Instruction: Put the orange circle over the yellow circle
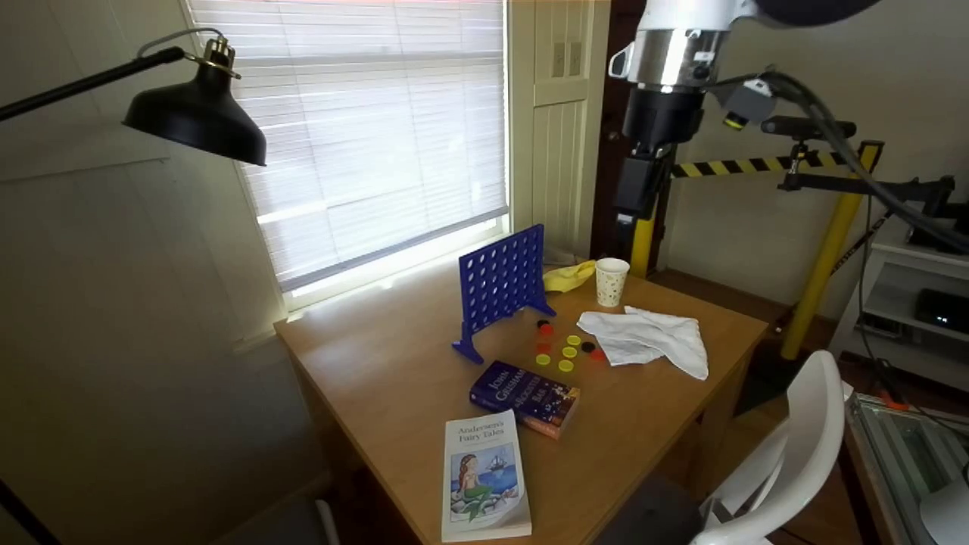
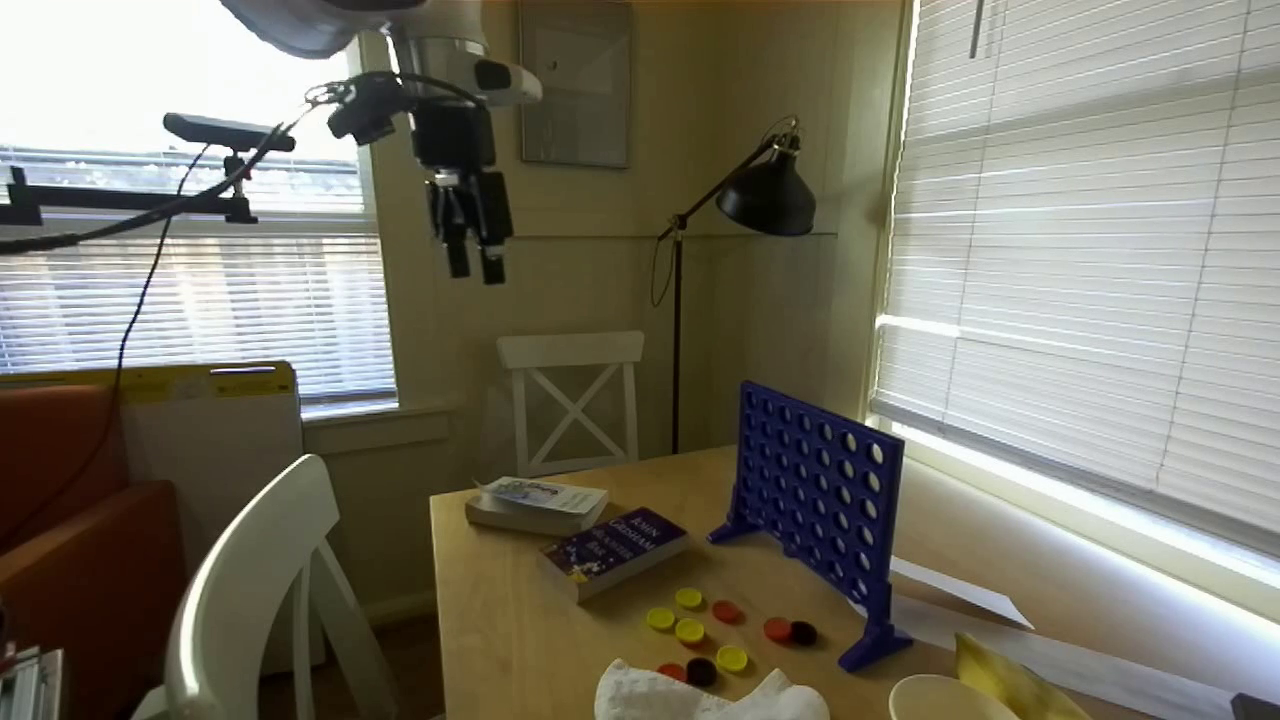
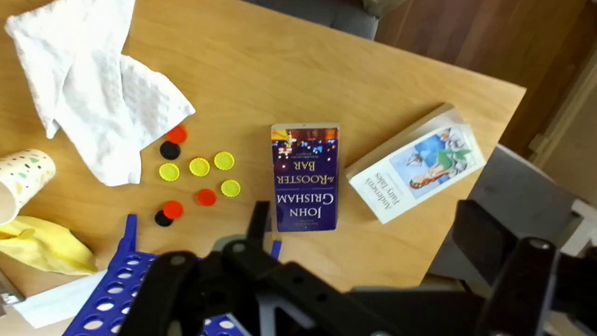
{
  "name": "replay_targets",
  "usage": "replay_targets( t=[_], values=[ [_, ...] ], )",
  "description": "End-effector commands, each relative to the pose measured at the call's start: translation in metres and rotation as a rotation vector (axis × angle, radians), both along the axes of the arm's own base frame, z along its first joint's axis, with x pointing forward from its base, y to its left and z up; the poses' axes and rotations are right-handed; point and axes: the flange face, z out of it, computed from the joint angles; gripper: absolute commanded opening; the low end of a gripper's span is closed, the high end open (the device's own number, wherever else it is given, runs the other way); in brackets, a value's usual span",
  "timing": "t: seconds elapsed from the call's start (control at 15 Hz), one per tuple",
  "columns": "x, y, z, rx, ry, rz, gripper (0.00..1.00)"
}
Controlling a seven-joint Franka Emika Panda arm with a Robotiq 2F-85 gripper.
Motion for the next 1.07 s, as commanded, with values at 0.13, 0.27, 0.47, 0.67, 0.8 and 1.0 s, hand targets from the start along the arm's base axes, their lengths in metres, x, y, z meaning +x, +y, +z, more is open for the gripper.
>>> replay_targets(
  t=[0.13,0.27,0.47,0.67,0.8,1.0],
  values=[
    [0.069,-0.060,-0.072,0.090,-0.086,-0.270,1.00],
    [0.090,-0.082,-0.102,0.112,-0.153,-0.333,1.00],
    [0.115,-0.113,-0.148,0.102,-0.227,-0.462,1.00],
    [0.132,-0.143,-0.189,0.073,-0.255,-0.546,1.00],
    [0.140,-0.163,-0.211,0.020,-0.241,-0.578,1.00],
    [0.130,-0.163,-0.214,0.035,-0.225,-0.562,1.00]
  ],
)
